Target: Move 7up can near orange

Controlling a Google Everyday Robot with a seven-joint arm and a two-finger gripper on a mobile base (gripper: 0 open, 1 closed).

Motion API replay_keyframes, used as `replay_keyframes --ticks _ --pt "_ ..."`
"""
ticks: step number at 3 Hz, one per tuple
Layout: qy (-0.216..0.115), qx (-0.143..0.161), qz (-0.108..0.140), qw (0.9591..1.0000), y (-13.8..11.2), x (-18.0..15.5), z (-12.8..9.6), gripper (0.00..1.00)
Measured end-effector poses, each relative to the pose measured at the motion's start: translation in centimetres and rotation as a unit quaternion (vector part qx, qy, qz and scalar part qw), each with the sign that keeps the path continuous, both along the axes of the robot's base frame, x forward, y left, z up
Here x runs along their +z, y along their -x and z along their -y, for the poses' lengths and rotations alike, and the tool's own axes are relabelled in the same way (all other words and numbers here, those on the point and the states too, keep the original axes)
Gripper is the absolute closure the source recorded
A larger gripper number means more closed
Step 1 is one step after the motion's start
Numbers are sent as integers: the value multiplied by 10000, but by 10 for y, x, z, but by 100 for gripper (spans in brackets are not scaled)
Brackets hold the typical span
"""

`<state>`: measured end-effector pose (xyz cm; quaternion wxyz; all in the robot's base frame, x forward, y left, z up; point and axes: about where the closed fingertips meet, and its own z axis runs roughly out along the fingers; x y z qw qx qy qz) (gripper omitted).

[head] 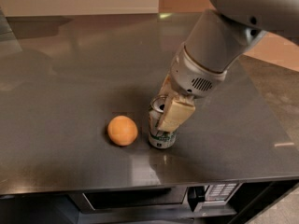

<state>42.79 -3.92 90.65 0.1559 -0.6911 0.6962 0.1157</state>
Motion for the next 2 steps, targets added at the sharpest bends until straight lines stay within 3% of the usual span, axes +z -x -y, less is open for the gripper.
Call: replay_keyframes --ticks 2 --pt "-55 7 12 10000 -4 -7 -8 12"
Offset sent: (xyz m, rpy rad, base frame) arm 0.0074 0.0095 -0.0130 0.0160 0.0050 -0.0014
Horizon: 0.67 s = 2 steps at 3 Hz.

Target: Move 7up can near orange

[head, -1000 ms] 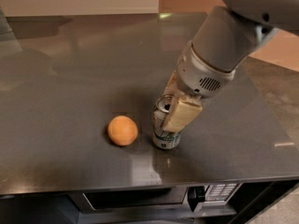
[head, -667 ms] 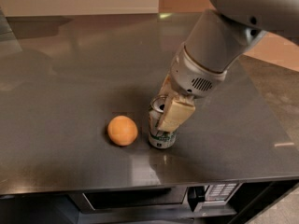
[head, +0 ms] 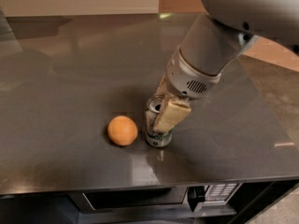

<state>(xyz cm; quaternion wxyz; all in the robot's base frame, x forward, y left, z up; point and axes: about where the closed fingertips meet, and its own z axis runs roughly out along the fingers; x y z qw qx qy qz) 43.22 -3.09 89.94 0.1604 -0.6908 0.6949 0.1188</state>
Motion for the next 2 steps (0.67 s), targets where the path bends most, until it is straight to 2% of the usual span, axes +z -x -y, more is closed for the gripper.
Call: replay_keyframes --ticks 1,2 --pt "2 6 17 10000 1 1 -1 0" --pt "2 6 17 10000 1 1 -1 0"
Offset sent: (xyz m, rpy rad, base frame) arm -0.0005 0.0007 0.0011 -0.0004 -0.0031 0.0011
